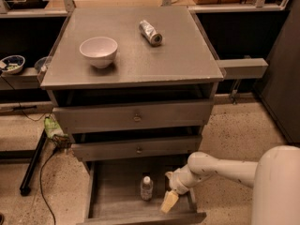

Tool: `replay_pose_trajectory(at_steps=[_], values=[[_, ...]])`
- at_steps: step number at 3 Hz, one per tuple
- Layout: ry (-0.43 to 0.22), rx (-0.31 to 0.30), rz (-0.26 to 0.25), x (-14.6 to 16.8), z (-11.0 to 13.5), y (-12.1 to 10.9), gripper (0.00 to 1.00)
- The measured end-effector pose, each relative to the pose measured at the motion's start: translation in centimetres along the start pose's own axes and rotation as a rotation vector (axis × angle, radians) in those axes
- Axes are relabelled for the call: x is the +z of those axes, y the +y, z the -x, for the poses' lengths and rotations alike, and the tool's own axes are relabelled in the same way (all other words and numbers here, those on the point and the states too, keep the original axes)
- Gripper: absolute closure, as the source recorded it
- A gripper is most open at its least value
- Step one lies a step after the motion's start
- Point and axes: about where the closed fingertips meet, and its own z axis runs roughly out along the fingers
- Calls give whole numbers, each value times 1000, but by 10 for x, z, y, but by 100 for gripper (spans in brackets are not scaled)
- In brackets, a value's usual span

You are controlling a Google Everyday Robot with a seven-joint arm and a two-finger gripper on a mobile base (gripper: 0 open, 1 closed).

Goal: Pick blue plastic bottle from bottom drawer and place on counter

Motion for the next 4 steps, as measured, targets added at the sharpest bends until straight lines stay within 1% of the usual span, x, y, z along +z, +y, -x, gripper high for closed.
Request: replay_pose_trajectory(at_steps=[1,2,3,4], values=[[-96,0,8,10,3,-12,0],[-239,-47,18,15,33,-30,0],[-300,-78,21,15,50,-37,0],[-301,-80,20,15,51,-38,0]])
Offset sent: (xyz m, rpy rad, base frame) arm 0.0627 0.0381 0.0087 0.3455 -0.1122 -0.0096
